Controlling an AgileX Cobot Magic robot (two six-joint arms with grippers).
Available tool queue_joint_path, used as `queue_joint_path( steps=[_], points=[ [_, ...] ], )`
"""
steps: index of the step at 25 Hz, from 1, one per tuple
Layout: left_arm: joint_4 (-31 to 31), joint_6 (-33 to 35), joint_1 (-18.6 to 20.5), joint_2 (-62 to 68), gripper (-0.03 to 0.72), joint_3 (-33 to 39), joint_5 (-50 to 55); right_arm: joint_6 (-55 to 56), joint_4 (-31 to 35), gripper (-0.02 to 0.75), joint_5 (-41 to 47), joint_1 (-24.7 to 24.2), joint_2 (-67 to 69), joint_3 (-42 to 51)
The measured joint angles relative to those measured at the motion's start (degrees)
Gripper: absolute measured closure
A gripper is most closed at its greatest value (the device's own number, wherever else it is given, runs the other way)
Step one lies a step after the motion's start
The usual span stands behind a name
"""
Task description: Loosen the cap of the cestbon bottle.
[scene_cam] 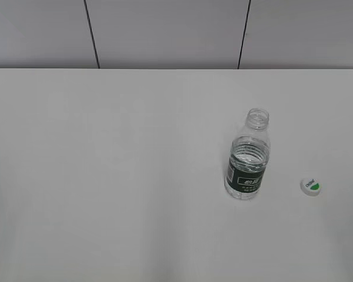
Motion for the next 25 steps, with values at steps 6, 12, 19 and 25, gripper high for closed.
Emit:
queue_joint_path(
  steps=[6,12,19,25],
  points=[
    [0.00,0.00,1.27,0.00,0.327,0.00,0.00,-0.06,0.13,0.214,-0.11,0.00,0.00,0.00],
    [0.00,0.07,10.13,-0.13,0.327,0.00,0.00,-0.05,0.25,0.214,-0.16,0.00,0.00,0.00],
    [0.00,0.14,24.51,-2.78,0.327,0.00,-0.11,-0.05,0.82,0.214,-0.21,0.00,0.00,0.00],
    [0.56,0.14,31.06,-5.03,0.327,0.00,-0.16,-0.05,1.07,0.214,-0.33,-6.32,0.00,0.00]
  ],
)
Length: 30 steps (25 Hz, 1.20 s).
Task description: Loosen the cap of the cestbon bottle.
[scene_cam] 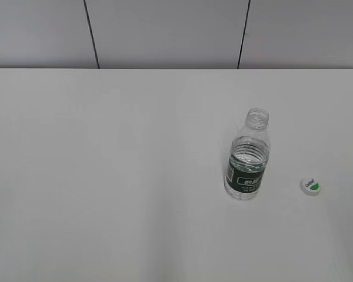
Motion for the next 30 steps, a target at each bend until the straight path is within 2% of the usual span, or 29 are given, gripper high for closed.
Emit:
queue_joint_path(
  steps=[4,9,16,30],
  points=[
    [-0.06,0.00,1.51,-4.13,0.342,0.06,0.00,0.00,0.00,0.214,-0.05,-2.82,0.00,0.00],
    [-0.06,0.00,1.66,-4.60,0.372,0.19,0.00,0.00,0.11,0.214,-0.11,-2.94,-1.56,0.02],
    [-0.56,0.00,1.66,-4.60,0.378,0.19,0.00,0.00,0.15,0.214,-0.16,-2.94,-7.66,0.07],
    [-0.16,0.00,1.70,-4.60,0.408,0.32,0.00,0.00,0.86,0.214,-0.29,-3.47,-7.93,0.07]
  ],
)
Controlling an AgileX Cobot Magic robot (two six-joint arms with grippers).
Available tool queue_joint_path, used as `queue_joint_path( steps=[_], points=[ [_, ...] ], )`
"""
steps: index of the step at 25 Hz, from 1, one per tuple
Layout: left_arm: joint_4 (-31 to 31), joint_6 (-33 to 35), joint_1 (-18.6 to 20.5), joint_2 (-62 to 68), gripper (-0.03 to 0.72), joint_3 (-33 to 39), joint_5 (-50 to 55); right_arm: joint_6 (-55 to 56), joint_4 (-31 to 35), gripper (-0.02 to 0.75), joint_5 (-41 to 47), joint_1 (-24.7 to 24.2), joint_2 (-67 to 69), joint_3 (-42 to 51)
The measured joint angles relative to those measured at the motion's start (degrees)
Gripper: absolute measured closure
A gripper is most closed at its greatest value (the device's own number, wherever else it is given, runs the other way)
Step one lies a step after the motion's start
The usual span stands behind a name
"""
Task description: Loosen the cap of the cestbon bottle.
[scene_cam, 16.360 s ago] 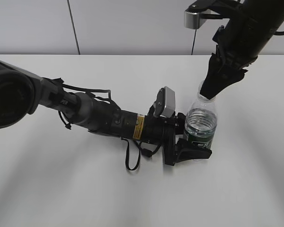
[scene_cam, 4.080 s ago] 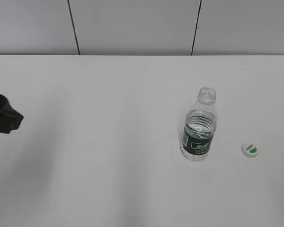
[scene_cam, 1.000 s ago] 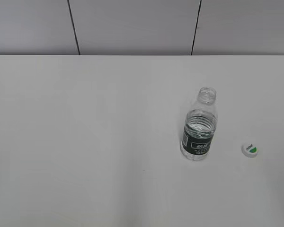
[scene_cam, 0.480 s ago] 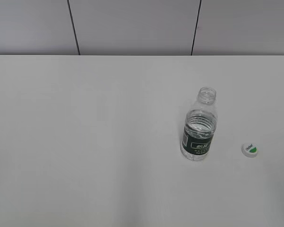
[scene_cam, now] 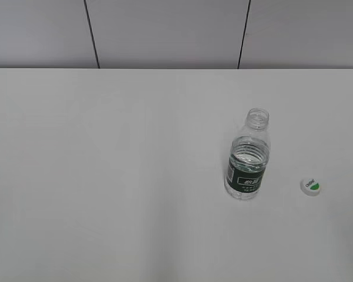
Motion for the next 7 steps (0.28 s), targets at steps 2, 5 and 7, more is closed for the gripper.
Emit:
queue_joint_path(
  steps=[2,5,7],
  points=[
    [0.00,0.00,0.00,0.00,0.414,0.00,0.00,0.00,0.00,0.214,0.00,0.00,0.00,0.00],
    [0.00,0.00,0.00,0.00,0.416,0.00,0.00,0.00,0.00,0.214,0.00,0.00,0.00,0.00],
    [0.00,0.00,0.00,0.00,0.417,0.00,0.00,0.00,0.00,0.214,0.00,0.00,0.00,0.00]
  ],
)
